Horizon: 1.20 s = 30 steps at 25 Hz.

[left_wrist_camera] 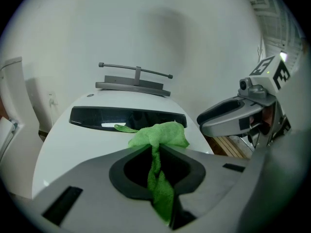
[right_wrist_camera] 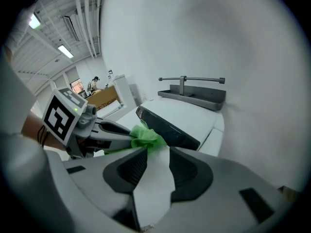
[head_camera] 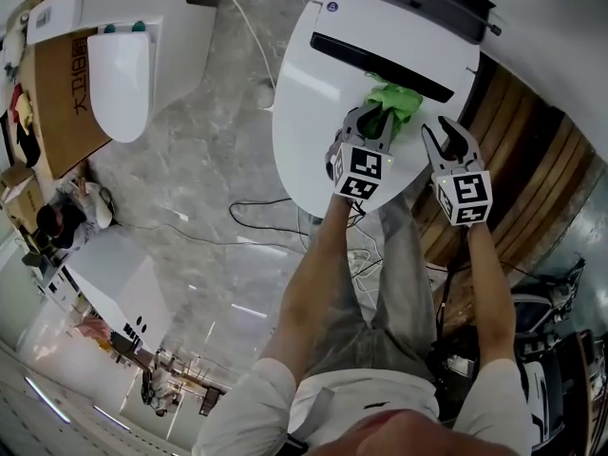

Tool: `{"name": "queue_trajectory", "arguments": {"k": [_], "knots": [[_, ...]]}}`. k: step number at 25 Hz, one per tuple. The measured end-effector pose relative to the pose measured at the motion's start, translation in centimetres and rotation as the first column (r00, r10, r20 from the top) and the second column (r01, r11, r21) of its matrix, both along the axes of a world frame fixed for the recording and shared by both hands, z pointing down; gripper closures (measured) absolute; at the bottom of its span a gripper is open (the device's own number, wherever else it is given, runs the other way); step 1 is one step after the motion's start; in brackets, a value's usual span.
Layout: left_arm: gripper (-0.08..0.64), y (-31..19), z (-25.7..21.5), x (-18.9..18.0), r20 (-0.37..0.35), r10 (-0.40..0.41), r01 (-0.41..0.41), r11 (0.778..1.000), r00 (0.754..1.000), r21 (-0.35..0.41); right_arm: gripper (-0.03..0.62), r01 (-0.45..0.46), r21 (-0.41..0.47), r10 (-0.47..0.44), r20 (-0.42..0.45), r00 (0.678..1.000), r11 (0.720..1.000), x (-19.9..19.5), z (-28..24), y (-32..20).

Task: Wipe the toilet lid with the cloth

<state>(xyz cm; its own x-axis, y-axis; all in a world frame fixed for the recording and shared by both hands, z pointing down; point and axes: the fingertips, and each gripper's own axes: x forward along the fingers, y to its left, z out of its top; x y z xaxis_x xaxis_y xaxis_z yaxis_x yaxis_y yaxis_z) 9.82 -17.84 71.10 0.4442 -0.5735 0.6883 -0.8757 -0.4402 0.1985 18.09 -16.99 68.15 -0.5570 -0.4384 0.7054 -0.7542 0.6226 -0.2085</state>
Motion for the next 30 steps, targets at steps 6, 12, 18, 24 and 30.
{"name": "queue_trajectory", "arguments": {"k": [6, 12, 18, 24, 30], "knots": [[0.495, -0.4, -0.1, -2.8, 0.001, -0.016, 0.016, 1.0, 1.0, -0.001, 0.456, 0.008, 0.009, -0.008, -0.001, 1.0, 1.0, -2.5, -0.3, -1.5], [0.495, -1.0, 0.0, -5.6, 0.008, -0.025, 0.025, 1.0, 1.0, 0.002, 0.456, 0.008, 0.017, -0.008, -0.002, 1.0, 1.0, -4.7, -0.3, -2.6], [0.496, -1.7, 0.0, -8.6, 0.017, -0.04, 0.04, 0.999, 0.999, 0.009, 0.456, 0.014, 0.018, -0.014, -0.004, 1.0, 1.0, -7.0, -0.2, -2.6], [0.495, -2.3, 0.1, -12.3, 0.025, -0.08, 0.08, 0.997, 0.996, 0.01, 0.456, 0.005, 0.013, -0.005, -0.006, 1.0, 1.0, -8.7, 0.1, -2.3], [0.495, -2.1, 0.4, -15.1, 0.044, -0.105, 0.105, 0.994, 0.993, 0.013, 0.456, 0.007, 0.012, -0.007, -0.013, 1.0, 1.0, -9.7, 0.3, -1.7]]}}
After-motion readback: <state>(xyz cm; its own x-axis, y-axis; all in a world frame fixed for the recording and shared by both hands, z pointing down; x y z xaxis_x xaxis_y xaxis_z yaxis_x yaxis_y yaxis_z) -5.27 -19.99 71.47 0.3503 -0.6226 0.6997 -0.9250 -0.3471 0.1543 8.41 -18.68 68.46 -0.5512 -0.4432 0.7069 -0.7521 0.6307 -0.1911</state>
